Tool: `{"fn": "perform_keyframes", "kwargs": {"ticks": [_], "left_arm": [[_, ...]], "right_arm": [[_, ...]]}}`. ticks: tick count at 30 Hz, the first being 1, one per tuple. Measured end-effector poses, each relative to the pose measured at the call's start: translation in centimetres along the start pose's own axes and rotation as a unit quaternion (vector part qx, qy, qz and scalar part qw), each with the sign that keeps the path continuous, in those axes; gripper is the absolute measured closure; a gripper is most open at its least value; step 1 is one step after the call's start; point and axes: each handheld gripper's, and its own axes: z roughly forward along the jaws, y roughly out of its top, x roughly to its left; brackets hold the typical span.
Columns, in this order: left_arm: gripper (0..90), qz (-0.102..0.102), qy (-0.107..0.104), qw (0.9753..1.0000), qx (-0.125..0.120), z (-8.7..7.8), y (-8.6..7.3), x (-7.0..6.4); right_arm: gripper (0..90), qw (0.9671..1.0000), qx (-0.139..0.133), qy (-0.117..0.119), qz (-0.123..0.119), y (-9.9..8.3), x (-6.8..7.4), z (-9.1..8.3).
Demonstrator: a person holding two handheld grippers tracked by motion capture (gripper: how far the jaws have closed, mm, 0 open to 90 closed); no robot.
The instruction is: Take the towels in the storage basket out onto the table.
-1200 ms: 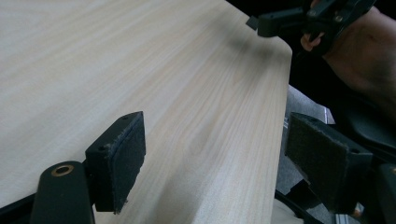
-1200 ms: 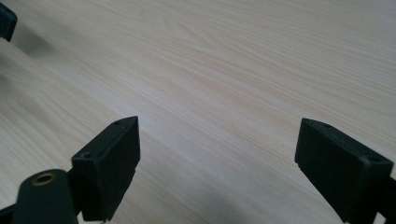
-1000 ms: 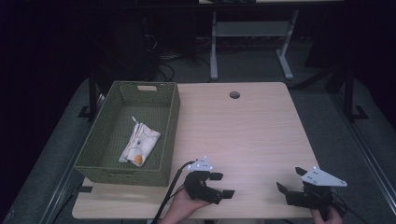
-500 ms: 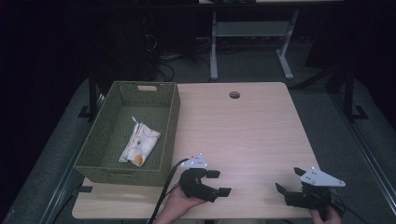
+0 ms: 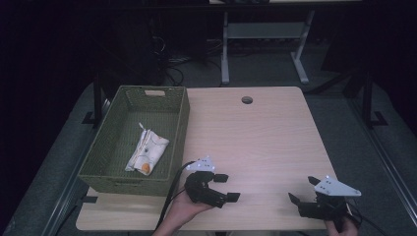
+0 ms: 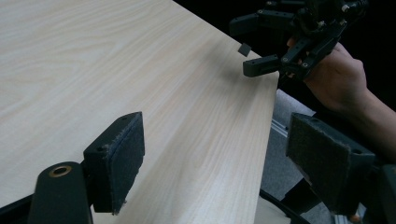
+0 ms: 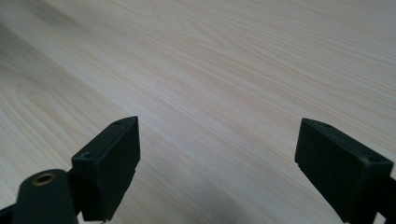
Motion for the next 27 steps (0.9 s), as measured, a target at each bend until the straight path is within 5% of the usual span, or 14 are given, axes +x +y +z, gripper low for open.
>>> {"fn": "perform_keyframes", "kwargs": {"ticks": [27], "left_arm": [[20.1,0.034,-0.012,0.9991,0.024,-4.3,5.3,0.6]], "right_arm": [[13.9,0.9999,-0.008,-0.007,0.01,-0.2,-0.3,-0.5]]}}
